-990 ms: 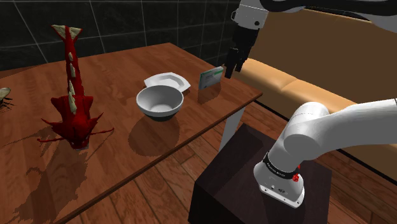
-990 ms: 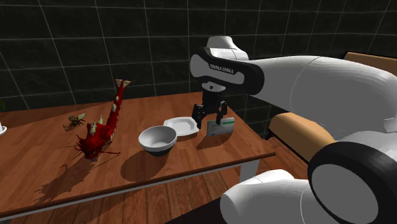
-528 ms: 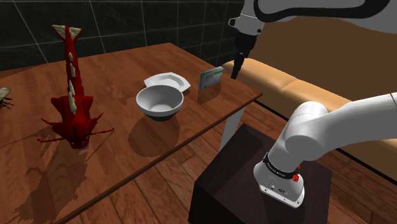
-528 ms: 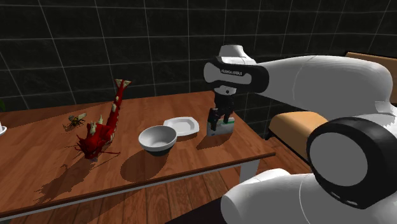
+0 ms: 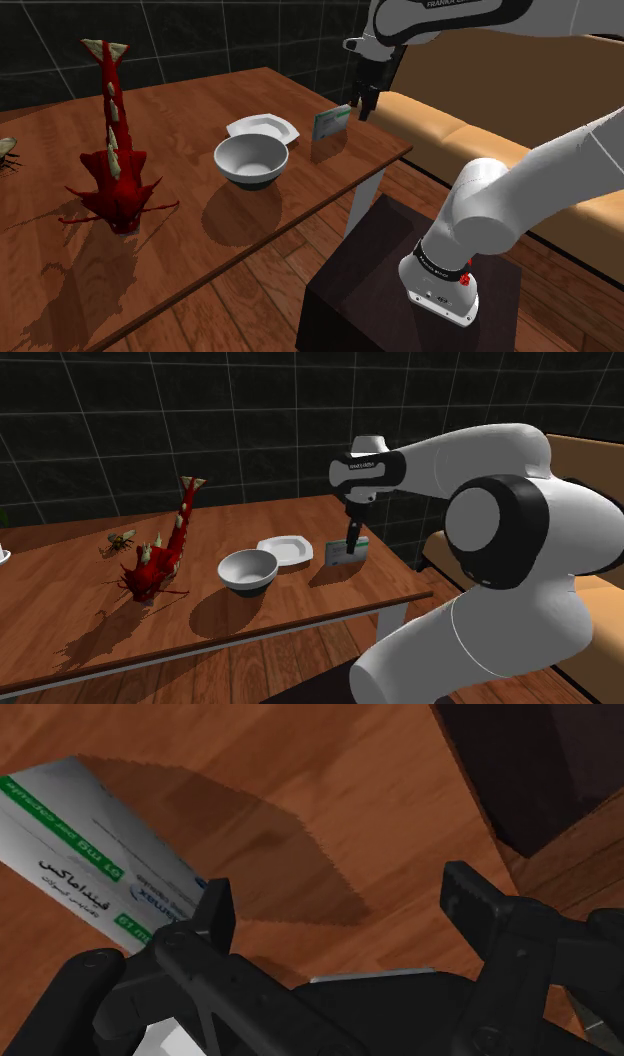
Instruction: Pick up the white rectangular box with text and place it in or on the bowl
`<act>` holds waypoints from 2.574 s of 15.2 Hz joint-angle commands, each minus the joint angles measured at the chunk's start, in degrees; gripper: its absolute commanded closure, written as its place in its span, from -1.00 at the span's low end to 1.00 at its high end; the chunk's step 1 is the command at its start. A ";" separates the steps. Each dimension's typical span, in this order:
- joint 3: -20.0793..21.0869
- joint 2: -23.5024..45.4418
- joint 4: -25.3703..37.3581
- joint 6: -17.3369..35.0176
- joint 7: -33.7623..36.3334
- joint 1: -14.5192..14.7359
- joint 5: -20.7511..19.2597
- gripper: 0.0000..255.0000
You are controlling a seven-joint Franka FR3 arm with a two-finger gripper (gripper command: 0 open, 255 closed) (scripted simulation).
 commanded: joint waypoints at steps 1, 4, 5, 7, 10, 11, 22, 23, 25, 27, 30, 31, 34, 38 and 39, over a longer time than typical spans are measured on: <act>-3.17 4.53 2.39 2.62 -8.24 2.13 0.06 -1.00; -7.40 11.48 6.59 5.75 -20.04 5.33 1.75 -1.00; -8.70 13.93 8.14 6.66 -24.07 6.38 2.72 -1.00; -10.93 19.03 11.42 8.26 -32.29 8.23 5.27 -1.00; -12.74 25.40 15.68 9.65 -42.35 9.75 9.26 -1.00; -12.70 25.74 15.20 10.40 -42.53 9.66 9.50 -1.00; -12.94 28.29 12.31 15.29 -43.90 9.64 11.40 -1.00; -12.94 28.29 12.31 15.29 -43.90 9.64 11.40 -1.00; -12.94 28.29 12.31 15.28 -43.90 9.64 11.40 -1.00; -12.94 28.29 12.31 15.28 -43.90 9.64 11.40 1.00; -12.94 28.29 12.31 15.28 -43.90 9.64 11.40 1.00; -12.94 28.29 12.31 15.28 -43.90 9.64 11.40 1.00; -12.94 28.28 12.30 15.28 -43.90 9.65 11.40 1.00; -12.81 27.15 13.66 13.05 -43.18 9.69 10.52 1.00; -12.76 26.80 14.13 12.31 -42.96 9.70 10.26 1.00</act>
